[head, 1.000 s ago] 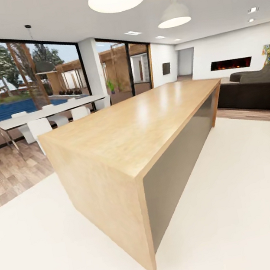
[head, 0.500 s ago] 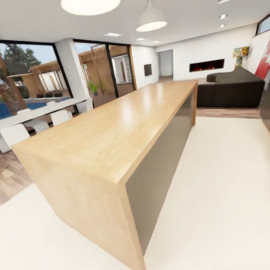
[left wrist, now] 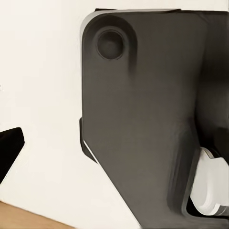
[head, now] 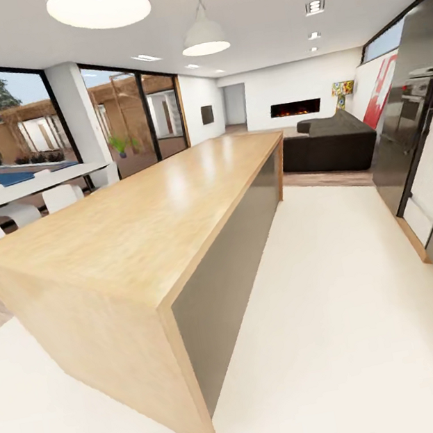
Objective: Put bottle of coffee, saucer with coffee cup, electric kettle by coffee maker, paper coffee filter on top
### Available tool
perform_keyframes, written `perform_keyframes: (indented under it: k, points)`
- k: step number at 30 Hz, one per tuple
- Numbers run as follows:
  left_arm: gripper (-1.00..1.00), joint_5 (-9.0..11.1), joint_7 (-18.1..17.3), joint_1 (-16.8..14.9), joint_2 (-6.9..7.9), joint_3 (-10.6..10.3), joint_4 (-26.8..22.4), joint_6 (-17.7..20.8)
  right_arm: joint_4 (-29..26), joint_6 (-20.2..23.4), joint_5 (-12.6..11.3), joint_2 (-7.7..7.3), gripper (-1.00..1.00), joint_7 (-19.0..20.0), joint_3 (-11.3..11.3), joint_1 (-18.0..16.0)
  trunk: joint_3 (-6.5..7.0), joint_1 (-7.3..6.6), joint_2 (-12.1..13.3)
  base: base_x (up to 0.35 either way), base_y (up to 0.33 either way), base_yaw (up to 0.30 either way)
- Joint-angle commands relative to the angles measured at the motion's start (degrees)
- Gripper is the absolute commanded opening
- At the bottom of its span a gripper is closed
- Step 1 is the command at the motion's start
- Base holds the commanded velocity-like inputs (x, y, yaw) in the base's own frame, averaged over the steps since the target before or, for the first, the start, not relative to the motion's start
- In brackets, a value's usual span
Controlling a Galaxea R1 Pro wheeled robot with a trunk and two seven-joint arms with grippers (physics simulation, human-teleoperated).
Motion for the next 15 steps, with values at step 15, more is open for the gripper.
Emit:
perform_keyframes:
  k: [15]
  points:
    - [1.00,0.06,0.10,-0.02,-0.08,0.18,0.02,-0.18,0.00,-0.14,-0.03,-0.01,1.00,0.08,-0.02,-0.02,2.10,-3.30,5.98,0.000,0.000,-0.276]
